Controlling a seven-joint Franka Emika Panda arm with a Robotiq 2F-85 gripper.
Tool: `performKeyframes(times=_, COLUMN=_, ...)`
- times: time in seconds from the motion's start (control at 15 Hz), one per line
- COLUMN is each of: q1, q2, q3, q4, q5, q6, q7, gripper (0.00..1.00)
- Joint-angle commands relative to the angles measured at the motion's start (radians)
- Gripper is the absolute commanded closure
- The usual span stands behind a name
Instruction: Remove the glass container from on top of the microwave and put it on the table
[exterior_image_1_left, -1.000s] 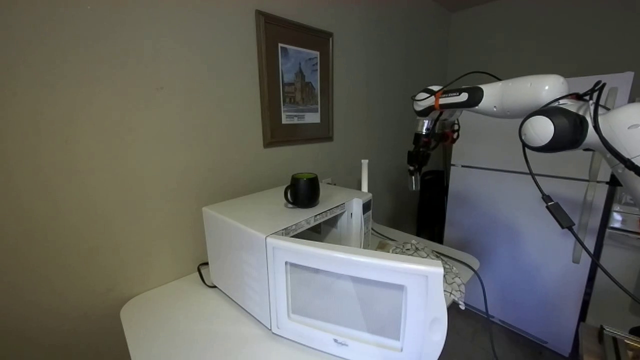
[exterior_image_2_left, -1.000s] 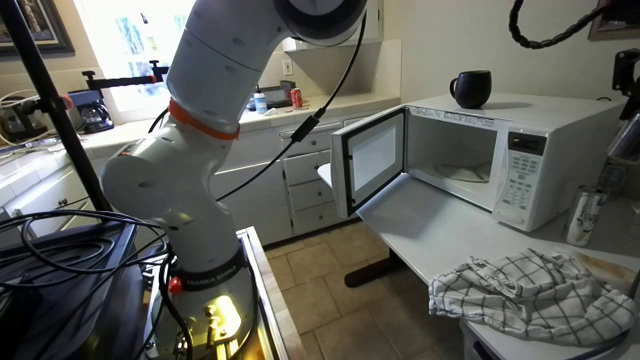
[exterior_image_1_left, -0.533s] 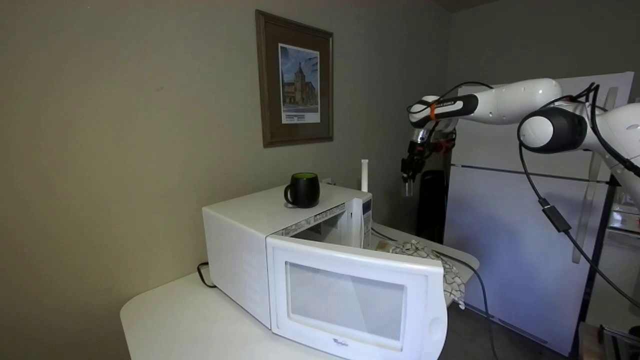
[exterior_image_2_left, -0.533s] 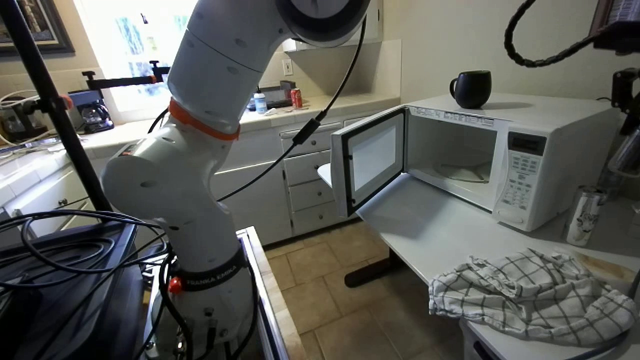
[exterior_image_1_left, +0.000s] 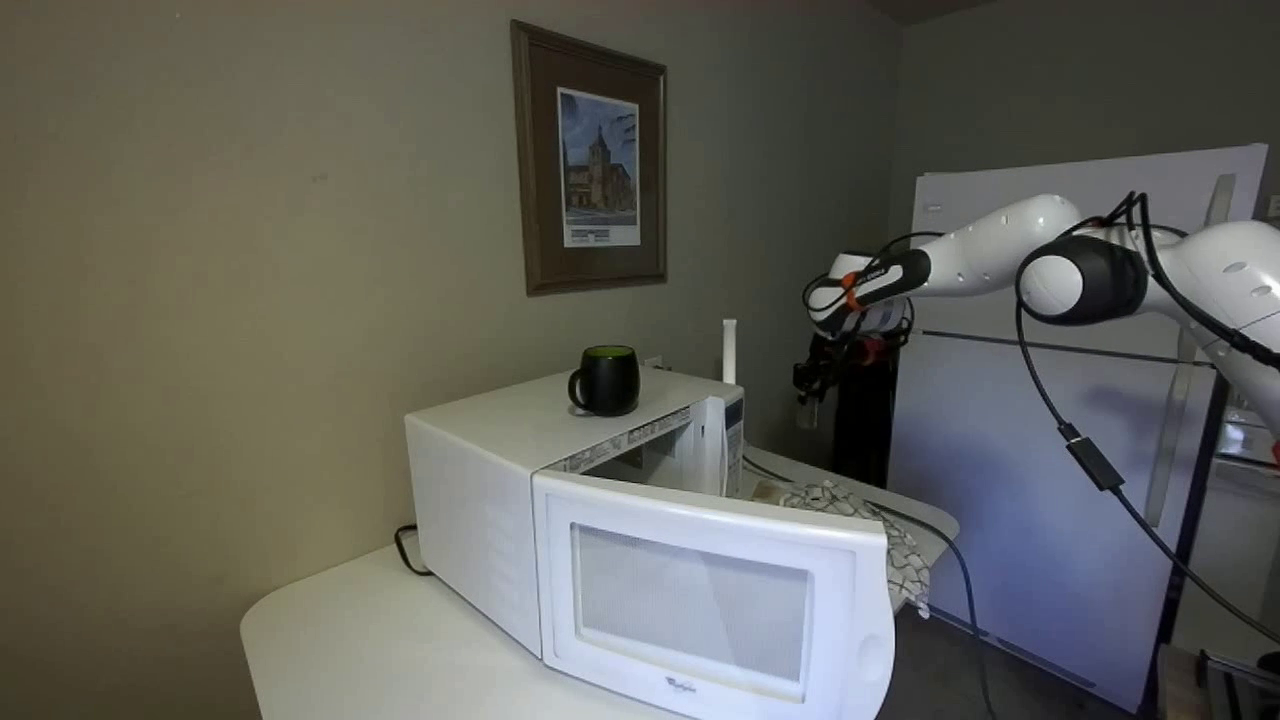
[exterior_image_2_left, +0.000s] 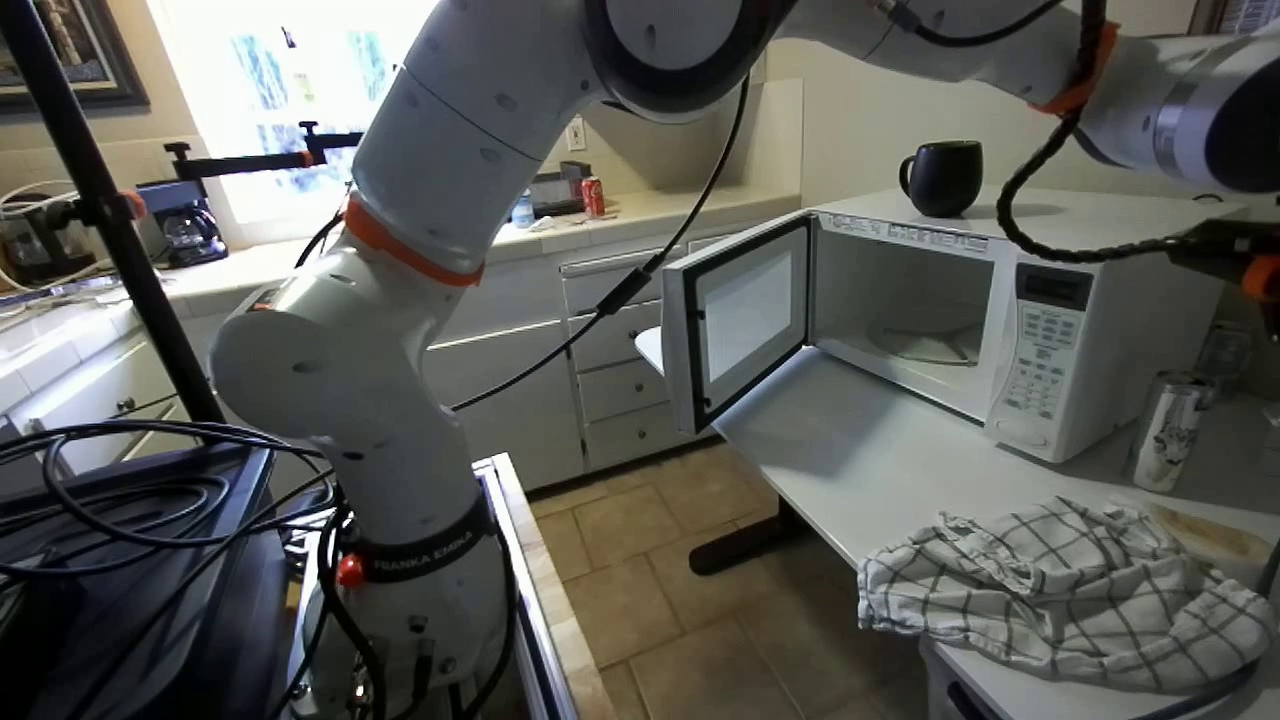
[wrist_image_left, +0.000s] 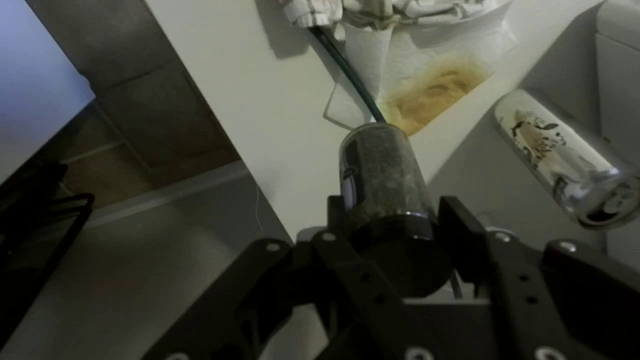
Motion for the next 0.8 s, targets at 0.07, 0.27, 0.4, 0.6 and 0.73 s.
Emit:
performKeyframes(times=0.07, q1=0.023, q2=0.074, q3=-0.074, q4=0.004, q5=-0.044, q6=-0.007, q7=0.142, gripper=0.76)
performKeyframes(times=0.27, q1=0.008, q2=0.134, q3=-0.100, q4=0.032, q5=-0.057, q6=-0.007, q7=0.210, gripper=0.76)
performKeyframes(times=0.4, q1=-0.006, q2=0.164, q3=-0.108, q4=0.055, q5=-0.053, q6=-0.032, q7=0.238, gripper=0.76)
performKeyframes(times=0.6, q1=-0.009, q2=0.195, q3=-0.119, q4=0.060, q5=-0.055, q6=-0.021, q7=0.269, gripper=0.76)
performKeyframes(times=0.73, q1=-0.009, q2=0.212, q3=-0.129, q4=0.069, q5=-0.058, q6=-0.007, q7=0.295, gripper=0.76)
